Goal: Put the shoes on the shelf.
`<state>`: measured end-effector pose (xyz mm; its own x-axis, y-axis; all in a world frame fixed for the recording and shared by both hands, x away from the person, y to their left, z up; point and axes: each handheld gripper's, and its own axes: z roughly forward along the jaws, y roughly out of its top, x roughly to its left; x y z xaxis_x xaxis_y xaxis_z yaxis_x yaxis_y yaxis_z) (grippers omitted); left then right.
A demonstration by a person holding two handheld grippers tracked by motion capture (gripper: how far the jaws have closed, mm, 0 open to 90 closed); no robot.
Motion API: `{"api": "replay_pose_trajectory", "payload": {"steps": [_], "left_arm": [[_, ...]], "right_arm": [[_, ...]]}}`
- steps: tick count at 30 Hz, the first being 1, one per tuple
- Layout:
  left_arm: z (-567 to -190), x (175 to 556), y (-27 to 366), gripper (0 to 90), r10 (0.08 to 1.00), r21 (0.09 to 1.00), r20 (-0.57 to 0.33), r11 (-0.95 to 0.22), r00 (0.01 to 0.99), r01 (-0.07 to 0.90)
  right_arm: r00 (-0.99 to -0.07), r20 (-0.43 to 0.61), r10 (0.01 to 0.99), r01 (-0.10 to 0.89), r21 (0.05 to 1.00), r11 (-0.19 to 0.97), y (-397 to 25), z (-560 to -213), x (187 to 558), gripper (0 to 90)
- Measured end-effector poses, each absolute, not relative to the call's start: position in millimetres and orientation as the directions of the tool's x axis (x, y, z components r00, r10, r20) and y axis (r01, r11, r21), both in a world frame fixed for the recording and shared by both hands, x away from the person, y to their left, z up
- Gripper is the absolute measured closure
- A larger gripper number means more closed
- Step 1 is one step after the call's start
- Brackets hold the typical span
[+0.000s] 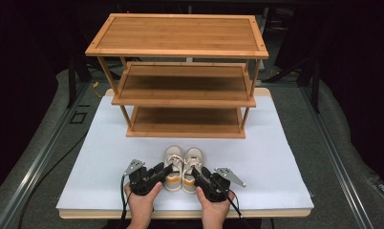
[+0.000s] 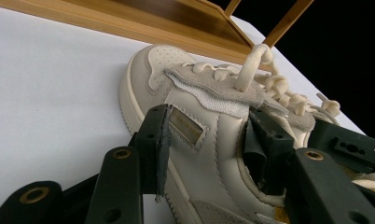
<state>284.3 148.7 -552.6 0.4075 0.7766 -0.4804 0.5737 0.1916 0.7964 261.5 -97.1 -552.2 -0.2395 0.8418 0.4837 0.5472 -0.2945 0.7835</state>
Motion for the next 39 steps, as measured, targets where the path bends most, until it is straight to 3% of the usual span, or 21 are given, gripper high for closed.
{"api": "replay_pose_trajectory", "payload": {"steps": [39], "left_arm": [[-524,293,151,54.0,0.770,0.807,-0.473,0.184,0.428,0.561]], "right_arm": [[-0.248,0.469,0.848,0.517,0.804,-0.293,-96,-526,269,57.0]]}}
